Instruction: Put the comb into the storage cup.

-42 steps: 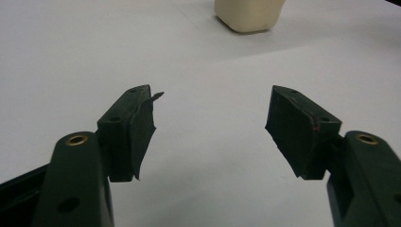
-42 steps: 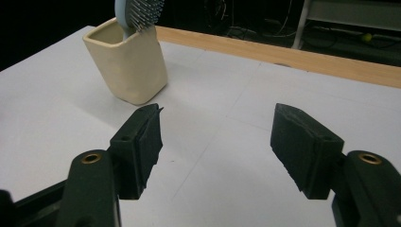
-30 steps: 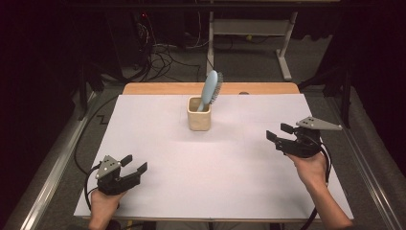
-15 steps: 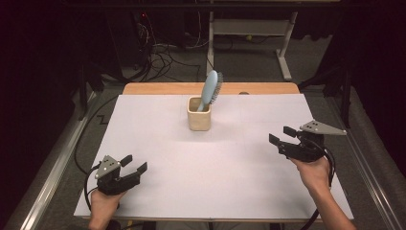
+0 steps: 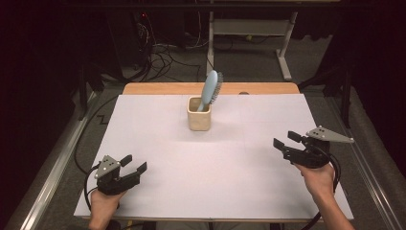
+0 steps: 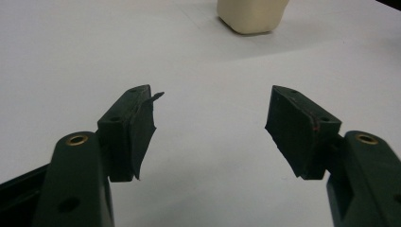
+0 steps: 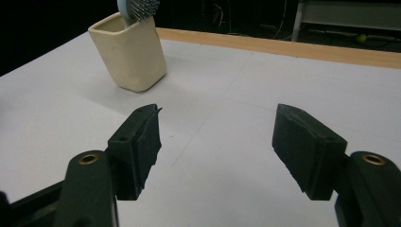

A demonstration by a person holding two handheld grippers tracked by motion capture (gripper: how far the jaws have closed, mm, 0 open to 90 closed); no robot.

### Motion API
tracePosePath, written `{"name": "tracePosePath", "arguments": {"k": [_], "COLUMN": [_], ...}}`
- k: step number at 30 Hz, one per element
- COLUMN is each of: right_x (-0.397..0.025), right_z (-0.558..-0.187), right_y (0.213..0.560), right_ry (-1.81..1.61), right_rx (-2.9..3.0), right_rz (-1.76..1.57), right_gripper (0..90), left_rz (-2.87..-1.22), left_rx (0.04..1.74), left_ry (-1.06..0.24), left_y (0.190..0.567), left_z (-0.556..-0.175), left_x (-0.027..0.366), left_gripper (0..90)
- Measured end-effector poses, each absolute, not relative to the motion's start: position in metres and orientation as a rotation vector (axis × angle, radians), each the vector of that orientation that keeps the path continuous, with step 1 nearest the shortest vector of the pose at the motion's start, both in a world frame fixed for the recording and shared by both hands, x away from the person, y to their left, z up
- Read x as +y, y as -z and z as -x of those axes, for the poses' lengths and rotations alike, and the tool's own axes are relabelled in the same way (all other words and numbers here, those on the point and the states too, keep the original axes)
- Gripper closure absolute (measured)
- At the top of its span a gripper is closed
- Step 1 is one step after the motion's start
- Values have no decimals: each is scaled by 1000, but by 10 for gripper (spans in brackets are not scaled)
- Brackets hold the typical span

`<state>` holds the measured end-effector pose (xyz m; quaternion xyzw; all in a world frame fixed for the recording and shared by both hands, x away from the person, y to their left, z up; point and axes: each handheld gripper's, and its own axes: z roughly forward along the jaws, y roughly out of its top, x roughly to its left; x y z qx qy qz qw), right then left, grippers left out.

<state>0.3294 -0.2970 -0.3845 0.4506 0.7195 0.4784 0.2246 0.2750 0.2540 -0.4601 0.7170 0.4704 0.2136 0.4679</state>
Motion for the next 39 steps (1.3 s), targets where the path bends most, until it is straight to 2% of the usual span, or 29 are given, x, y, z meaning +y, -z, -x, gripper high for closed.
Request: {"name": "tracePosePath", "arguments": {"k": [39], "right_x": [-322], "right_z": [-306], "right_y": [414], "right_ry": [-1322], "right_rx": [1938], "right_rz": [-1316], "right_gripper": [308], "left_rz": [-1732], "left_rx": [1161], "left_ry": [-514], "left_y": [459], "left_z": [-273], "left_x": [257], "left_gripper": [333]}}
